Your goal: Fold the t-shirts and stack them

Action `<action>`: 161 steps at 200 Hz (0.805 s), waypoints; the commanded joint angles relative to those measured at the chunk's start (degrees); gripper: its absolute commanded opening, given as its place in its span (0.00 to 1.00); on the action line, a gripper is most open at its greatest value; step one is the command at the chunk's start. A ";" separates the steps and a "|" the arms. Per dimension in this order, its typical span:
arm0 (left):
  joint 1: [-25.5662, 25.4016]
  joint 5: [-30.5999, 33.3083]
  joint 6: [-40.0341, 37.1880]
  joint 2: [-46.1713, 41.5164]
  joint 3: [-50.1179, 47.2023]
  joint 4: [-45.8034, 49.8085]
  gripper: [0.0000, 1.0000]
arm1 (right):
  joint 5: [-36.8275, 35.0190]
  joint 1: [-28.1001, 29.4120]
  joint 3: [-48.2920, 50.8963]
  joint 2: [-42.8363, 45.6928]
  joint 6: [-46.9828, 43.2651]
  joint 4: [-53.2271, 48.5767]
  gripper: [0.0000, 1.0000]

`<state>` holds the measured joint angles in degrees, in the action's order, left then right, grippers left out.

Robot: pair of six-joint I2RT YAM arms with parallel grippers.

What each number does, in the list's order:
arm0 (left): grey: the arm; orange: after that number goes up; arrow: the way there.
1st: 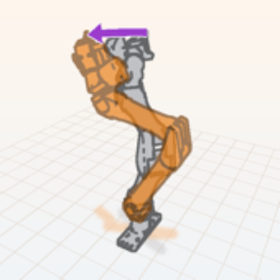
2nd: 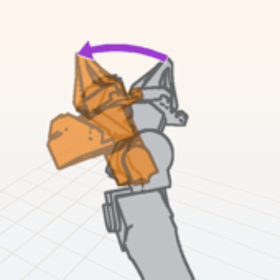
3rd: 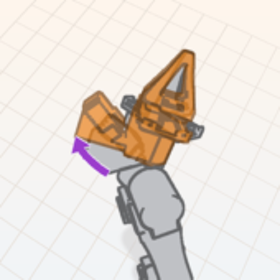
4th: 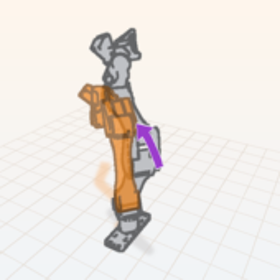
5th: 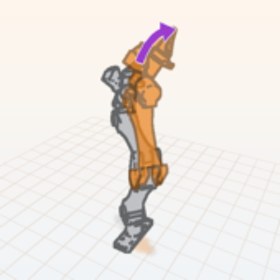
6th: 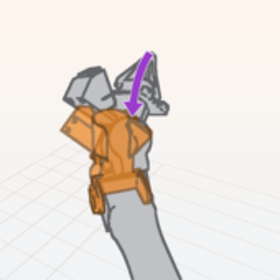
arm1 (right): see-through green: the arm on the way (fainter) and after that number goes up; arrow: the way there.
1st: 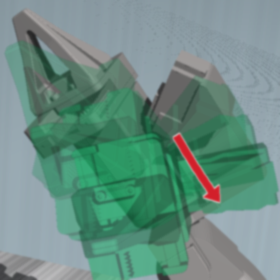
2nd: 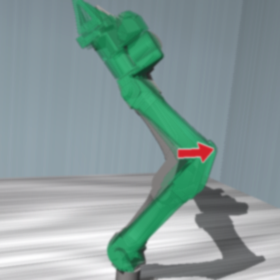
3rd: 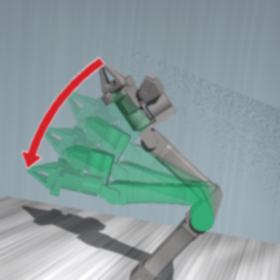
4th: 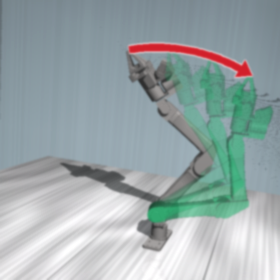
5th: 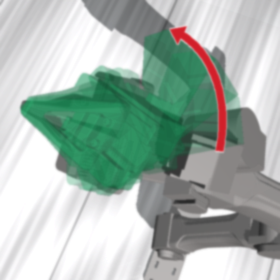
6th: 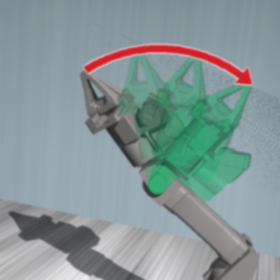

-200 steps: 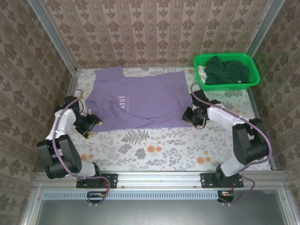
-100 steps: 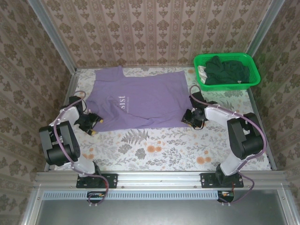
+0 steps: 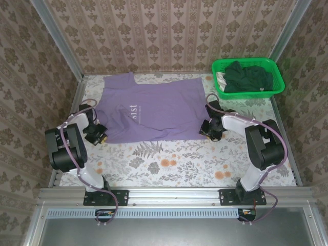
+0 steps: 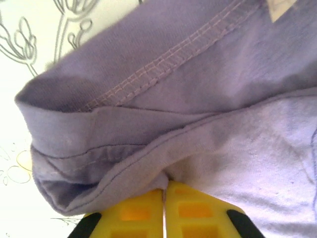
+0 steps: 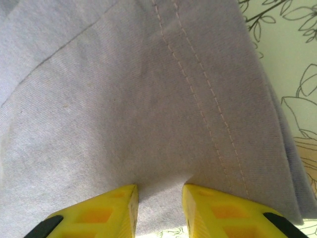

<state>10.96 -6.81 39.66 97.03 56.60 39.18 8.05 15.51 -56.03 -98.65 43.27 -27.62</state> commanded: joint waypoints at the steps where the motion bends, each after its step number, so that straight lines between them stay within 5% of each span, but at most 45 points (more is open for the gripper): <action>1: 1.19 4.82 -2.96 1.49 2.41 2.28 0.00 | -2.83 -0.87 -0.17 -2.34 -0.71 -4.63 0.33; 53: 4.10 8.06 -8.43 1.03 4.47 7.13 0.00 | -2.61 -0.90 0.33 -1.62 -0.31 -6.34 0.34; 94: 5.39 7.42 -8.71 -1.81 0.67 6.71 0.21 | -1.51 -0.93 3.74 1.20 0.39 -6.65 0.34; 161: 6.77 3.85 -7.26 -6.95 0.55 8.18 0.34 | 1.23 -0.79 12.37 10.55 4.69 -6.77 0.43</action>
<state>17.28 -1.48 32.34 93.78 55.83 44.82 9.37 14.94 -47.42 -90.74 45.54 -28.56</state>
